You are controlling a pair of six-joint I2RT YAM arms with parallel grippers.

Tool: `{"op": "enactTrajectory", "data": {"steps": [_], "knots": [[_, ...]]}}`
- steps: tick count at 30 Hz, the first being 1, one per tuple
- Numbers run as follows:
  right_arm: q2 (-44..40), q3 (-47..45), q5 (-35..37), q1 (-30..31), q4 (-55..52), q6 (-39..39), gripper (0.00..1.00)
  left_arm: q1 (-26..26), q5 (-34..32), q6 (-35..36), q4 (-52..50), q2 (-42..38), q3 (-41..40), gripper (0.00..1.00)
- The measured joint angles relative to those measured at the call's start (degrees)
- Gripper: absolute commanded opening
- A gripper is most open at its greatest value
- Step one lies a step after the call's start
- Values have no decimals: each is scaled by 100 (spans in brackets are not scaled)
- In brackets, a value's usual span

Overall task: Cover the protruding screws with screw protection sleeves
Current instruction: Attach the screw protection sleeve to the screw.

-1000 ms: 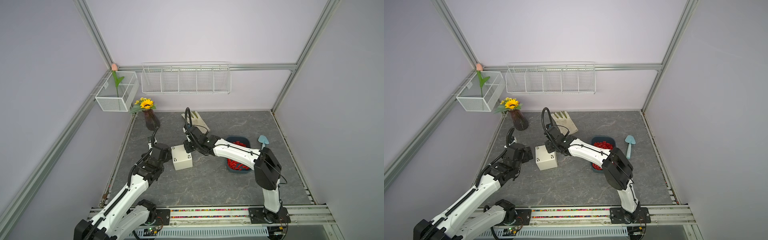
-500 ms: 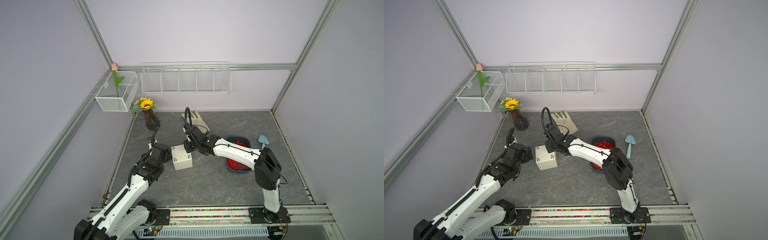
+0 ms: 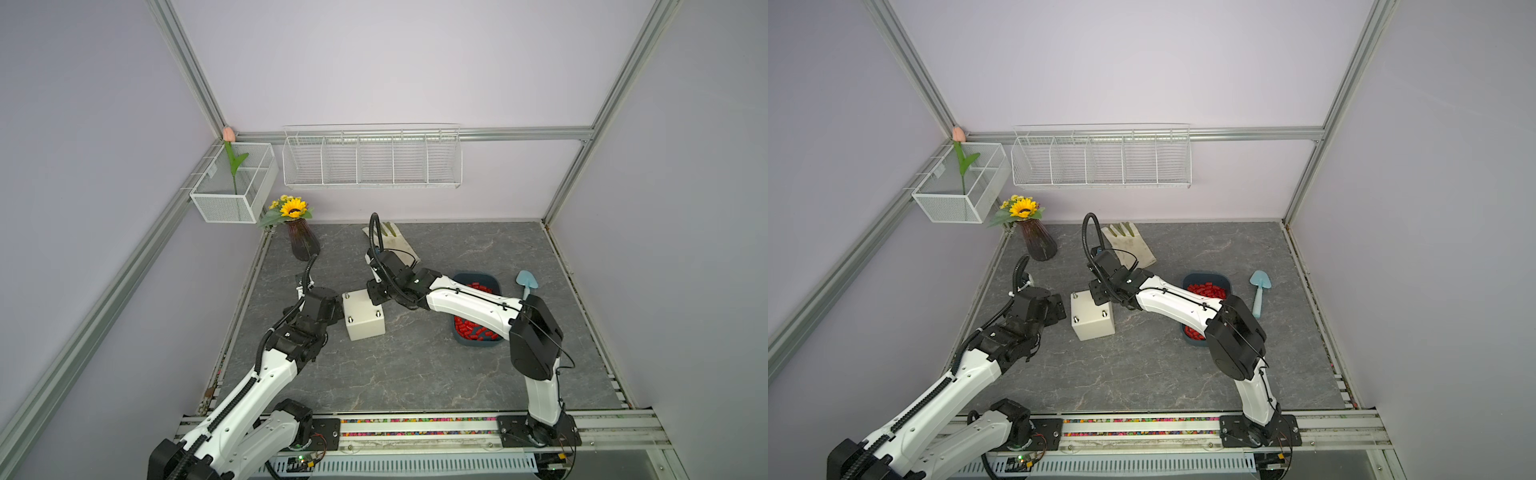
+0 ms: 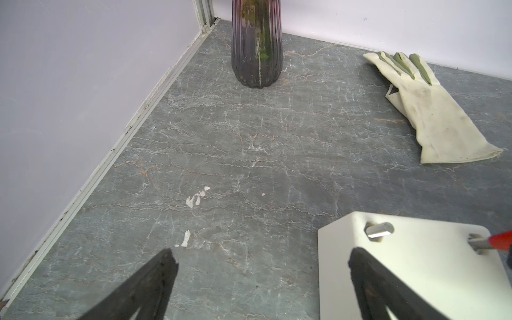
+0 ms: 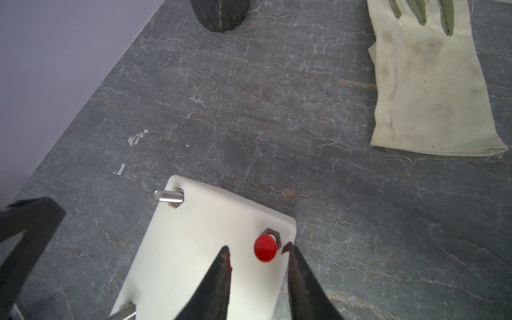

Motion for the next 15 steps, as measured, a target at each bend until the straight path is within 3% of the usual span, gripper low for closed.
{"op": "enactTrajectory", "data": {"steps": [10, 15], "knots": [[0, 179, -9, -15, -63, -31, 36, 0, 0, 0, 0, -2, 0, 99], [0, 243, -4, -63, -111, -83, 27, 0, -2, 0, 0, -2, 0, 99]]}}
